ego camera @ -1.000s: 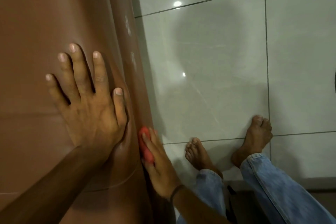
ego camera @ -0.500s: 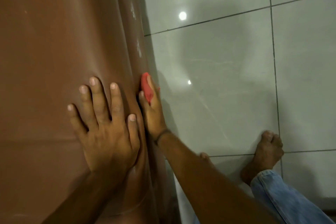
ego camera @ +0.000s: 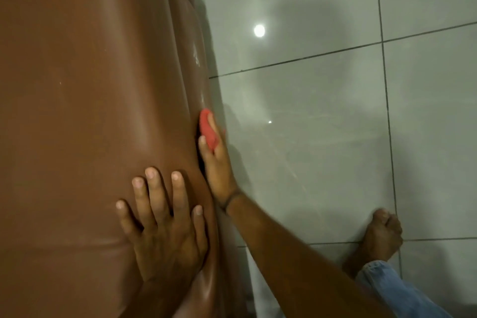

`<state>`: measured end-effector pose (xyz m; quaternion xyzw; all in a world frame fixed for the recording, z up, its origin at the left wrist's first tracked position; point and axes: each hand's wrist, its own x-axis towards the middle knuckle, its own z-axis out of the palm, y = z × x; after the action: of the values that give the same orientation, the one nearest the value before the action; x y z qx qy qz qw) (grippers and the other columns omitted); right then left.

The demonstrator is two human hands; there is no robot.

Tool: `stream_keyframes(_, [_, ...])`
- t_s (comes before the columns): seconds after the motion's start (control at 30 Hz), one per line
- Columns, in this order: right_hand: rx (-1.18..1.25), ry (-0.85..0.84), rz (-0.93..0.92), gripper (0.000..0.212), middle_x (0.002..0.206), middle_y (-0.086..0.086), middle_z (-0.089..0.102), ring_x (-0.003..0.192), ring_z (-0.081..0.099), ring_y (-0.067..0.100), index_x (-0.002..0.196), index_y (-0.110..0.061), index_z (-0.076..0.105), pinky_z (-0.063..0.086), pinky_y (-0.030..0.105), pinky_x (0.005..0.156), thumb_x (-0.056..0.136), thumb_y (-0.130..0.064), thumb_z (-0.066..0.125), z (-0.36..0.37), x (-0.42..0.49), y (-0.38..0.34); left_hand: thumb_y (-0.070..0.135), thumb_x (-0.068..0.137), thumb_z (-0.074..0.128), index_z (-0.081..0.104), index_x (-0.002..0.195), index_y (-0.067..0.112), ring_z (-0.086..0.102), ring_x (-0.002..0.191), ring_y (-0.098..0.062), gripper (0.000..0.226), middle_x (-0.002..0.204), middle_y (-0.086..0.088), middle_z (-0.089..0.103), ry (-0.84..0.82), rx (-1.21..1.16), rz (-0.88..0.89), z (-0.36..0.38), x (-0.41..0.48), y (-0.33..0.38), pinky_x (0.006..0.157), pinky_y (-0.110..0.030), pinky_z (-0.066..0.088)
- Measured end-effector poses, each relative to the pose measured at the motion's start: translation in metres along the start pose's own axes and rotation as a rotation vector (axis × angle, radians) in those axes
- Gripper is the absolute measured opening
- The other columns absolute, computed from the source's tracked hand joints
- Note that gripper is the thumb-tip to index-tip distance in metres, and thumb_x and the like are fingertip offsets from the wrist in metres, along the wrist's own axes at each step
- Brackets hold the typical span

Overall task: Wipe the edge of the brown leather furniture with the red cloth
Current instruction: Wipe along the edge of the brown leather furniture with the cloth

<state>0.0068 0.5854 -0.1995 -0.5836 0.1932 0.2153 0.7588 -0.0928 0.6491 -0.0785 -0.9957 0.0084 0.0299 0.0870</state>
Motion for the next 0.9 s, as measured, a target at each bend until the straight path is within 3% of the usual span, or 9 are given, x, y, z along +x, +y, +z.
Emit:
stream_keyframes(0.07, [0.078,-0.057,0.019,0.066,0.175,-0.012,0.026,0.164,0.019,0.012,0.164,-0.036,0.032,0.014,0.053,0.134,0.103,-0.056,0.048,-0.011,-0.052,0.024,0.039,0.106,0.035,0.011,0.170,0.011,0.000,0.165,-0.038,0.074,0.178,-0.019,-0.002,0.003,-0.005,-0.003,0.001,0.001,0.001,0.129,-0.067,0.006])
stream_keyframes(0.13, [0.160,-0.042,0.172,0.062,0.174,-0.011,0.028,0.163,0.022,0.011,0.158,-0.045,0.035,0.017,0.048,0.135,0.100,-0.060,0.050,-0.024,-0.084,0.045,0.038,0.106,0.036,0.011,0.170,0.011,0.000,0.165,-0.038,0.075,0.178,-0.020,-0.002,-0.004,-0.001,0.001,0.003,0.001,0.002,0.129,-0.067,0.005])
stream_keyframes(0.23, [0.186,0.015,0.364,0.054,0.174,0.008,0.028,0.163,0.025,0.026,0.161,-0.020,0.030,0.016,0.041,0.135,0.111,-0.029,0.046,-0.027,-0.032,0.033,0.038,0.106,0.036,0.009,0.170,0.010,-0.003,0.165,-0.038,0.075,0.178,-0.020,-0.004,0.002,-0.011,0.009,0.008,-0.001,0.000,0.128,-0.067,0.002])
stream_keyframes(0.3, [0.116,0.015,0.320,0.060,0.174,0.011,0.028,0.163,0.025,0.028,0.165,-0.009,0.028,0.016,0.036,0.134,0.111,-0.027,0.046,-0.015,0.032,0.000,0.038,0.106,0.037,0.007,0.171,0.011,-0.005,0.165,-0.038,0.076,0.178,-0.019,-0.006,0.002,-0.006,0.016,0.012,-0.001,-0.002,0.128,-0.067,0.000])
stream_keyframes(0.43, [-0.055,0.001,0.134,0.083,0.176,-0.001,0.025,0.164,0.021,0.022,0.167,-0.029,0.026,0.017,0.049,0.134,0.093,-0.061,0.045,0.007,0.076,-0.054,0.040,0.107,0.035,0.005,0.171,0.013,-0.007,0.165,-0.037,0.075,0.178,-0.018,-0.008,-0.006,-0.008,0.016,0.017,0.000,-0.003,0.129,-0.065,-0.004])
stream_keyframes(0.53, [-0.010,-0.101,0.100,0.067,0.177,-0.009,0.021,0.165,0.016,0.016,0.165,-0.040,0.023,0.016,0.053,0.134,0.103,-0.054,0.046,-0.005,0.026,-0.041,0.039,0.104,0.042,0.011,0.170,0.014,0.000,0.166,-0.037,0.077,0.179,-0.017,-0.002,0.028,-0.023,0.010,0.018,-0.001,-0.002,0.130,-0.065,0.001])
stream_keyframes(0.63, [0.008,-0.082,0.228,0.064,0.176,-0.007,0.023,0.163,0.021,0.011,0.167,-0.029,0.024,0.016,0.046,0.135,0.108,-0.040,0.044,-0.020,-0.012,-0.013,0.040,0.101,0.045,0.013,0.171,0.015,0.002,0.166,-0.036,0.081,0.179,-0.017,0.001,0.017,-0.013,0.012,0.015,-0.001,-0.002,0.130,-0.064,0.001])
stream_keyframes(0.77, [0.030,-0.036,0.344,0.061,0.174,0.004,0.028,0.162,0.027,0.023,0.167,-0.019,0.027,0.020,0.046,0.134,0.110,-0.034,0.045,-0.014,0.041,-0.035,0.040,0.099,0.046,0.023,0.168,0.014,0.000,0.166,-0.035,0.077,0.179,-0.015,-0.002,-0.014,-0.020,0.001,0.013,0.000,-0.001,0.131,-0.063,-0.001])
stream_keyframes(0.9, [-0.002,0.013,0.207,0.075,0.176,-0.002,0.025,0.164,0.021,0.022,0.167,-0.030,0.026,0.019,0.051,0.134,0.099,-0.053,0.048,0.010,0.085,-0.079,0.040,0.098,0.046,0.027,0.163,0.016,-0.004,0.166,-0.033,0.071,0.179,-0.013,-0.005,-0.046,-0.031,-0.005,0.008,0.002,0.000,0.131,-0.062,-0.003])
